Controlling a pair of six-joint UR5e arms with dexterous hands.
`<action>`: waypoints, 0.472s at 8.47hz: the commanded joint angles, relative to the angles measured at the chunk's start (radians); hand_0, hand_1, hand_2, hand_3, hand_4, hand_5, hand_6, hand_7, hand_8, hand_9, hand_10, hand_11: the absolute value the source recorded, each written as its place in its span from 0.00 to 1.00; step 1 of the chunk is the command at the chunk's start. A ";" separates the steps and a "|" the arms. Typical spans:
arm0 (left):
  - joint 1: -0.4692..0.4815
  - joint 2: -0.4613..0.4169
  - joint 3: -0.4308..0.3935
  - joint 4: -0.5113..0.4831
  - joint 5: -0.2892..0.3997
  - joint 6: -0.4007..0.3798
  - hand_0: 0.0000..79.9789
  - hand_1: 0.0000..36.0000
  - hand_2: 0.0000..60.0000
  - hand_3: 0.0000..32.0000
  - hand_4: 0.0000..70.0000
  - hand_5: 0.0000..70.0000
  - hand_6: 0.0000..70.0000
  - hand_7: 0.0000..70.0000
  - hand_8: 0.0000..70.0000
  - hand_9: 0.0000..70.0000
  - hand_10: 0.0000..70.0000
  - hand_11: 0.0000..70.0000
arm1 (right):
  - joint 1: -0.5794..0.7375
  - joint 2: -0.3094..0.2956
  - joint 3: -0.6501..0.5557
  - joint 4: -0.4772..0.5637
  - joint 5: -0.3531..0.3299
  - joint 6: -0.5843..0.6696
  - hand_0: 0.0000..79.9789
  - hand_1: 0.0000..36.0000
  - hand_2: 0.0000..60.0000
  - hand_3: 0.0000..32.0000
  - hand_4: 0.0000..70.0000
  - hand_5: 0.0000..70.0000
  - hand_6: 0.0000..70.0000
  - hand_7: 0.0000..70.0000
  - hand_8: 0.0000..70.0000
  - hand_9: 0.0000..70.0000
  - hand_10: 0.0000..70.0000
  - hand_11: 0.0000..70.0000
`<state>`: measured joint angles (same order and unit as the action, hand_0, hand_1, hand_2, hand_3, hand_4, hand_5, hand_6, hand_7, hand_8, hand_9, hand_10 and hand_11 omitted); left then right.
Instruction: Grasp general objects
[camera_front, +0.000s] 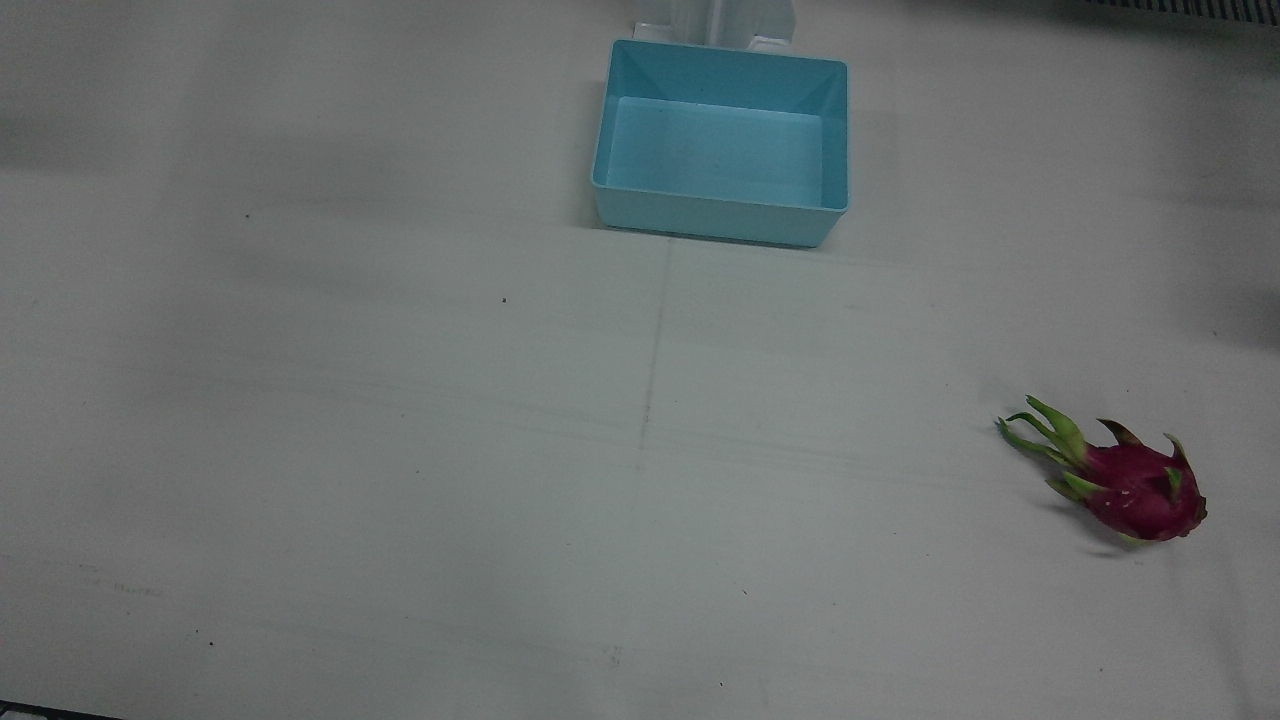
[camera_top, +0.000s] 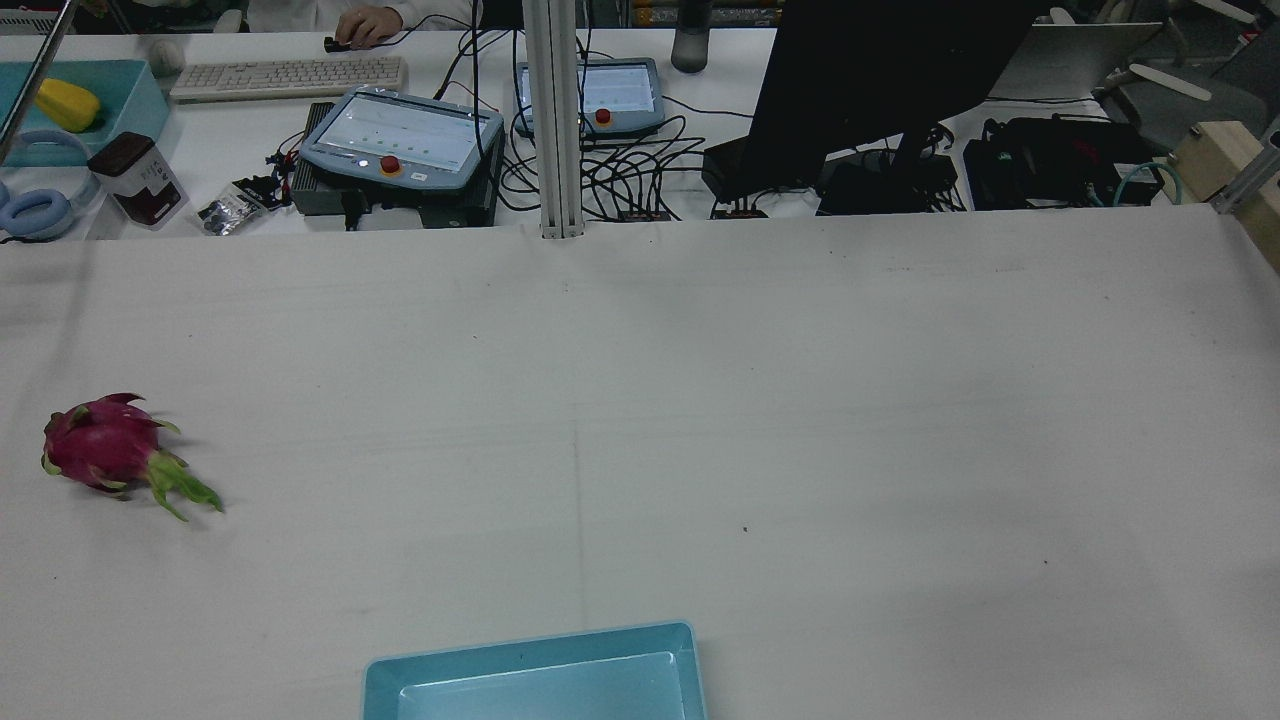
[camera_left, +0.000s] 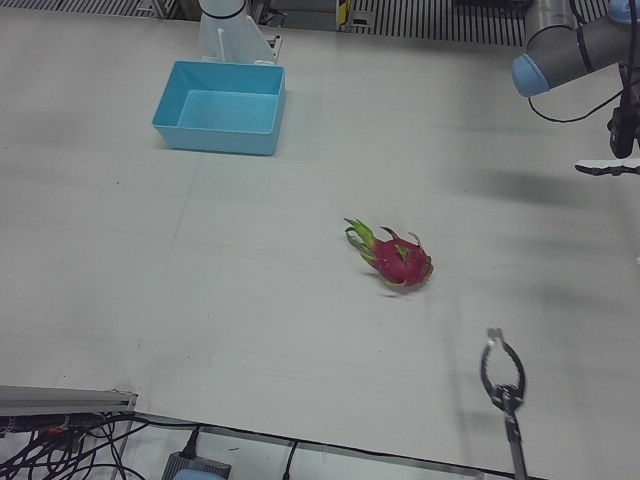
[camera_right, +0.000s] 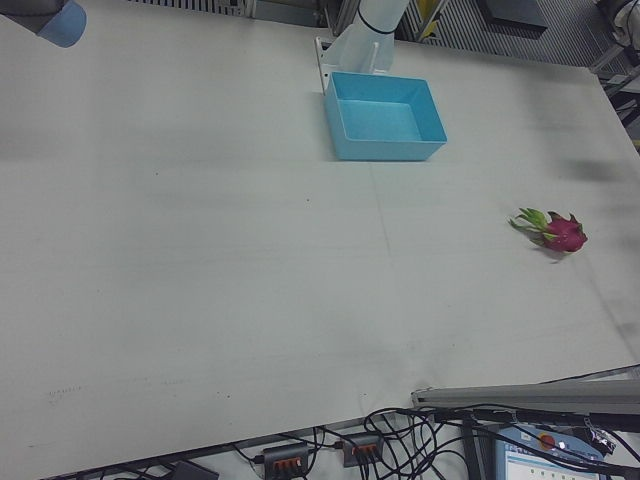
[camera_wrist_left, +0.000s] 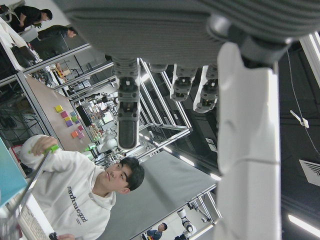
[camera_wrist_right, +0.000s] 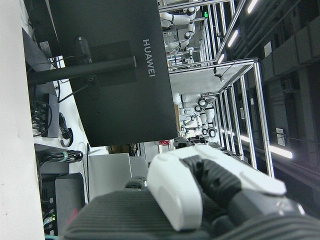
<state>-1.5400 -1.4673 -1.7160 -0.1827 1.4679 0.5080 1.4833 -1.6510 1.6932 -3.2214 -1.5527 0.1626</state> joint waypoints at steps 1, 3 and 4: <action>0.032 -0.001 -0.095 0.003 0.031 0.080 0.75 0.88 0.79 0.00 0.22 1.00 0.30 0.80 0.15 0.22 0.23 0.37 | 0.000 -0.001 0.000 0.000 0.000 0.000 0.00 0.00 0.00 0.00 0.00 0.00 0.00 0.00 0.00 0.00 0.00 0.00; 0.076 -0.002 -0.109 -0.038 0.025 0.101 0.70 0.49 0.08 0.00 0.23 1.00 0.24 0.51 0.11 0.13 0.17 0.27 | 0.000 0.000 0.000 0.000 -0.001 0.000 0.00 0.00 0.00 0.00 0.00 0.00 0.00 0.00 0.00 0.00 0.00 0.00; 0.119 -0.001 -0.103 -0.072 0.017 0.122 0.69 0.46 0.04 0.00 0.21 1.00 0.23 0.46 0.11 0.13 0.17 0.27 | 0.000 -0.001 -0.001 0.000 -0.001 0.000 0.00 0.00 0.00 0.00 0.00 0.00 0.00 0.00 0.00 0.00 0.00 0.00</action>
<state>-1.4923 -1.4686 -1.8142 -0.1951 1.4922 0.5875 1.4834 -1.6512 1.6935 -3.2214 -1.5530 0.1626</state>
